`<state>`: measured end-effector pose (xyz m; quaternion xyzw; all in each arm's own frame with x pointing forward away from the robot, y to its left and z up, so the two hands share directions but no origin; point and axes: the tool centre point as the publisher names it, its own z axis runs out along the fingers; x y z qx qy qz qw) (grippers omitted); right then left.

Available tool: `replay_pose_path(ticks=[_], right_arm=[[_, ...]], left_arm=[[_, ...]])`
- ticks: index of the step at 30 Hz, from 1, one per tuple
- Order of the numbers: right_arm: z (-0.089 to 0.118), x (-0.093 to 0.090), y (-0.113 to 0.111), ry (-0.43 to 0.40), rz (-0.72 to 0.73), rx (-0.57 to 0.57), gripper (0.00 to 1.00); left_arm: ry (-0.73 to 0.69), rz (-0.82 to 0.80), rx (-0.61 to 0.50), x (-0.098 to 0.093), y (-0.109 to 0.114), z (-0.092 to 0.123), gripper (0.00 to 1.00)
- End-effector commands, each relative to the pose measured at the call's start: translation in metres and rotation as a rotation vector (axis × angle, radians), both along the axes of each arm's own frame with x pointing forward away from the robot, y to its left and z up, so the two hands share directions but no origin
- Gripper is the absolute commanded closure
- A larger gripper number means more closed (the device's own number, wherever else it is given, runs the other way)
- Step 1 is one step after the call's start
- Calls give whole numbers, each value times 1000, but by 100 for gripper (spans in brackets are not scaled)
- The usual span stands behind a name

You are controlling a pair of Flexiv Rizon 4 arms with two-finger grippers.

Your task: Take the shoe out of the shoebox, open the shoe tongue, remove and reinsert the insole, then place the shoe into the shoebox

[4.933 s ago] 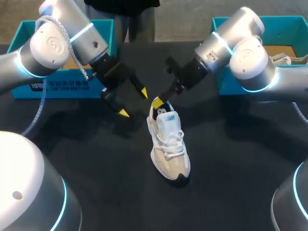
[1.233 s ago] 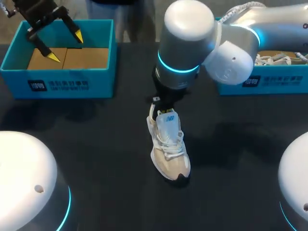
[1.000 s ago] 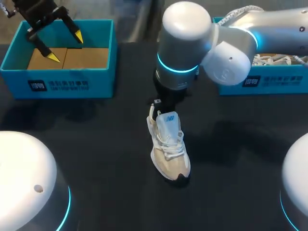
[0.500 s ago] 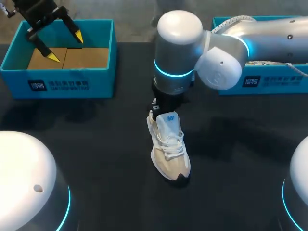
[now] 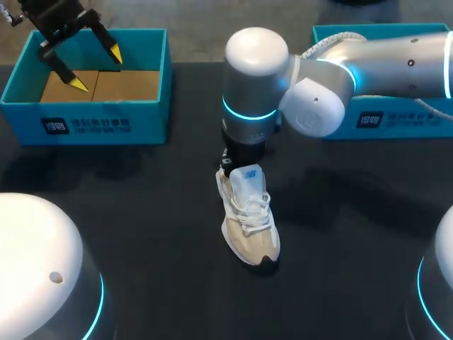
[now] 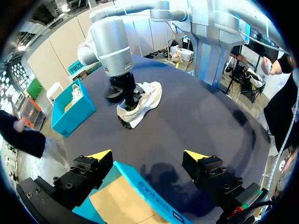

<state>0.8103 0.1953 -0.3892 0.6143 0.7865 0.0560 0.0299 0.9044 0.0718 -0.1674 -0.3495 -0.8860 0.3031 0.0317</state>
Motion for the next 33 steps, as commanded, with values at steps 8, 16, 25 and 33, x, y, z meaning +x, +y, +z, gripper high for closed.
replay_pose_path(ticks=[8,16,25,33], right_arm=[[-13,19,3,-48,15,-3,100],[-16,19,0,-42,16,-8,100],[2,29,-5,-87,14,-8,100],[-18,31,2,-33,34,-10,100]], left_arm=[[-3,1,2,-1,0,0,0],[-3,1,2,-1,0,0,0],[-3,1,2,-1,0,0,0],[-3,1,2,-1,0,0,0]])
